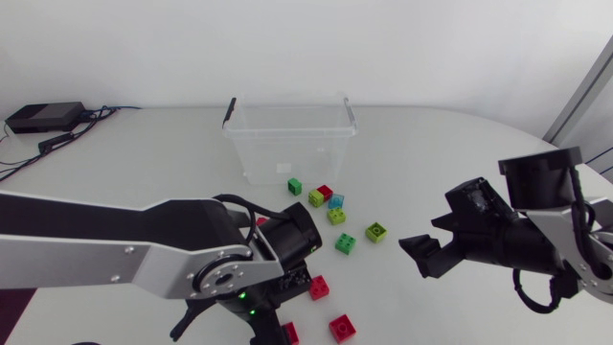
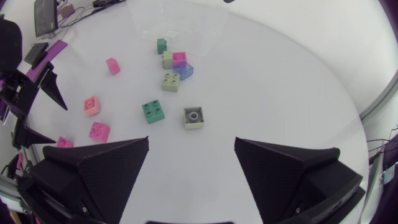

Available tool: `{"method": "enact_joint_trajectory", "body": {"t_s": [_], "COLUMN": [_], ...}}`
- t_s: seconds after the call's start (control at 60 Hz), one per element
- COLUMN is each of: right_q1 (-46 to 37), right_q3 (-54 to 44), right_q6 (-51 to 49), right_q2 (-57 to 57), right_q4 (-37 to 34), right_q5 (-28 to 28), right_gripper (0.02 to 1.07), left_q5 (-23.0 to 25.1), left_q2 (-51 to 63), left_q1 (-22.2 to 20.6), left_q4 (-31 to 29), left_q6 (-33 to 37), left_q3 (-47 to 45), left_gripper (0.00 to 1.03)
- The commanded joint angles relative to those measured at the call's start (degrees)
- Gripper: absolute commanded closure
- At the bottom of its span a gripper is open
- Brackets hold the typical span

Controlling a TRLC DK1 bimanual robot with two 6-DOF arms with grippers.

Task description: Pick up the duplo bricks and place them in the container

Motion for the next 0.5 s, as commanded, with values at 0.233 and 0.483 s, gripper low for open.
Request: {"method": "enact_joint_trajectory", "body": {"t_s": [0.233, 0.483], "right_q1": [0.71, 1.32], "right_q3": [3.15, 3.59], "right_q6": [-1.48, -1.56], "right_q2": [7.56, 12.05], "right_q4": [2.23, 4.51], "right_q5": [-0.04, -0.04], "right_gripper": [0.07, 0.07], "left_q5": [1.09, 2.32], "left_q2": [2.24, 5.49], "left_q1": [-4.66, -4.22], "left_q4": [0.03, -0.50], "left_q6": [-1.11, -1.72], "left_q3": [0.96, 2.99], "left_gripper": [0.16, 0.25]}}
